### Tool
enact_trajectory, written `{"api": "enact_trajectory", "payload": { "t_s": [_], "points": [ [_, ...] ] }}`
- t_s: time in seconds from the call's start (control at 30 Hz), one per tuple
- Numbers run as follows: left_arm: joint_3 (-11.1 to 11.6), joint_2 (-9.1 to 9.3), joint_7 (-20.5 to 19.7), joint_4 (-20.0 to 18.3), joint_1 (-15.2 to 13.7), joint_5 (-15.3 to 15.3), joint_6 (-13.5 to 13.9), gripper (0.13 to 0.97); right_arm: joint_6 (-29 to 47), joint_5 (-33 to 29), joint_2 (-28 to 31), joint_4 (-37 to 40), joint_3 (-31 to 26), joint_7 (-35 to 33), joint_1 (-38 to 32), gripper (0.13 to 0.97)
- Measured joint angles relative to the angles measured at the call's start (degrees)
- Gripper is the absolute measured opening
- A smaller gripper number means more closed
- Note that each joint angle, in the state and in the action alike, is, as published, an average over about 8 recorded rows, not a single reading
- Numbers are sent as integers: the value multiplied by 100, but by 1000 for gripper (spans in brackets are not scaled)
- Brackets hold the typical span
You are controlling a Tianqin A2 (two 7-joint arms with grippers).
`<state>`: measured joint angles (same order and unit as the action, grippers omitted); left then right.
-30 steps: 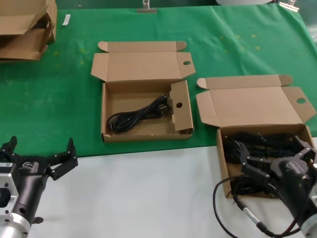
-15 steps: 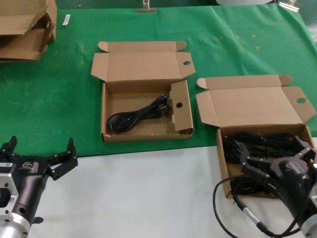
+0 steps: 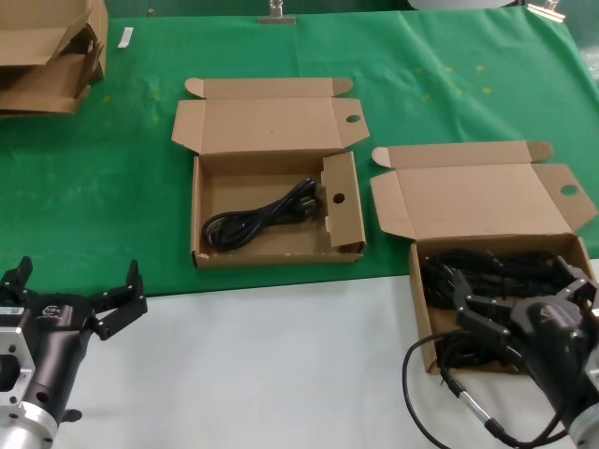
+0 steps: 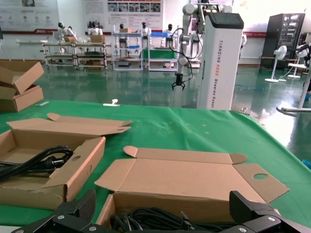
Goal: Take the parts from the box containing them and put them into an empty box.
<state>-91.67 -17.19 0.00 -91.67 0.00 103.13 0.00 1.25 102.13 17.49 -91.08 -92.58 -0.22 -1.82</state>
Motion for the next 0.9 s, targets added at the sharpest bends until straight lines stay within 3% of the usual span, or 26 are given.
{"api": "enact_trajectory", "payload": {
  "t_s": [0.9],
  "points": [
    [0,0,0,0,0,0,0,966,0,0,0,0,0,0,0,966]
  ]
}}
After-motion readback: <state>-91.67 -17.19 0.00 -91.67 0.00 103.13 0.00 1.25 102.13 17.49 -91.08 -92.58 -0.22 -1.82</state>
